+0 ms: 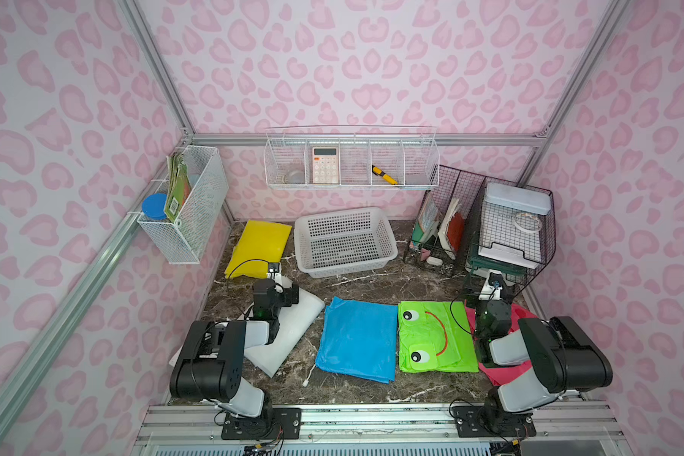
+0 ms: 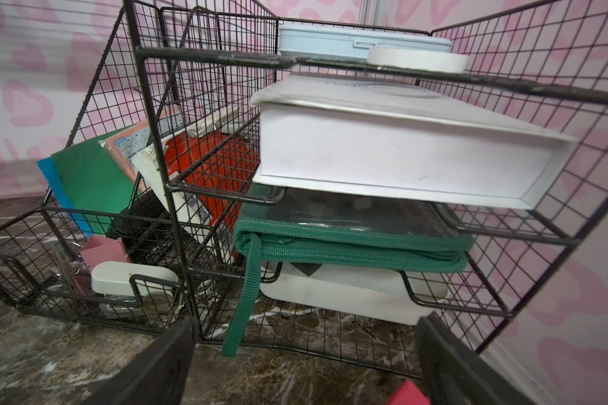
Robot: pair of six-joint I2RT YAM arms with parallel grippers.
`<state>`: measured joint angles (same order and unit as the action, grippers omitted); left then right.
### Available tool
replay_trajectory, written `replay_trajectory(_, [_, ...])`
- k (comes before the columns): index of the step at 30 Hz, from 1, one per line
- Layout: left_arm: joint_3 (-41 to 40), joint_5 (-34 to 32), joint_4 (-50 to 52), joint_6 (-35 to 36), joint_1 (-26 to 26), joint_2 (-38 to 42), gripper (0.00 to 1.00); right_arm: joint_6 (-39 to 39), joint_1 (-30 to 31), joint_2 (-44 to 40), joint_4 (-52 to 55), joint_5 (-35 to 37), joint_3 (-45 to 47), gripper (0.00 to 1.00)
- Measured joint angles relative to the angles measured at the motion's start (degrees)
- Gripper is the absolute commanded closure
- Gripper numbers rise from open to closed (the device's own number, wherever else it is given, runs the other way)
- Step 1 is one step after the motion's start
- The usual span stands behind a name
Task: Put the folded raincoat in the basket
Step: Adjust the raincoat at the center of the board.
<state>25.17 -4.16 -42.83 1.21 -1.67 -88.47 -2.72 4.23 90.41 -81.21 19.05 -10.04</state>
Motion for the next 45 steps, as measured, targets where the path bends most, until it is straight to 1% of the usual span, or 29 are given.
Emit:
replay_trajectory(21, [0.0,0.0,0.0,0.0,0.0,0.0,0.01,0.0,-0.1,0.0,0.0,-0.2,0.0,0.00])
replay_trajectory(23, [-0.1,0.0,0.0,0.0,0.0,0.1,0.01,0.6,0.1,-0.5,-0.6,-1.0,1.1,0.00])
replay_trajectory(25, [-0.6,-1.1,0.3,0.5,-0.8,1.7,0.02,1.9,1.7,-2.7,-0.8,-1.3,3.0,0.00])
replay_trajectory(27, [-0.5,-4.1,2.3,1.0,-3.6,5.6,0.01,4.0,4.5,-6.6,-0.4,-1.0,3.4,0.00])
replay_trajectory(30, [1.4,-9.0,6.3,2.6,-8.9,13.2,0.01,7.3,9.2,-14.4,2.4,1.0,2.3,0.00])
replay_trajectory(32, [3.4,-11.2,10.5,2.7,-10.6,18.1,0.02,7.4,11.3,-21.0,7.2,1.1,0.2,0.00])
replay_trajectory(34, [6.3,-12.5,15.7,0.4,-11.2,21.8,0.01,4.6,11.7,-27.3,14.3,0.8,-3.4,0.00])
replay_trajectory(36, [10.5,-13.3,22.6,-4.0,-11.6,24.7,0.02,-0.2,11.9,-32.3,22.0,-0.3,-8.1,0.00])
replay_trajectory(38, [15.3,-13.5,30.2,-10.1,-11.6,26.6,0.02,-7.2,11.9,-36.4,30.4,-0.2,-12.3,0.00])
replay_trajectory(39, [17.5,-13.5,34.2,-13.4,-11.6,27.0,0.01,-11.9,11.6,-38.7,35.1,0.0,-14.1,0.00])
replay_trajectory(41, [21.9,-13.4,43.6,-21.0,-11.6,26.8,0.02,-18.6,9.7,-42.0,40.6,-0.4,-15.0,0.00])
replay_trajectory(42, [24.2,-13.5,49.2,-25.2,-11.5,26.3,0.02,-21.5,7.8,-43.7,43.1,-2.3,-14.6,0.00])
replay_trajectory(45, [27.7,-13.0,61.9,-33.0,-11.4,25.0,0.02,-26.6,4.0,-45.4,49.3,-9.4,-14.3,0.00])
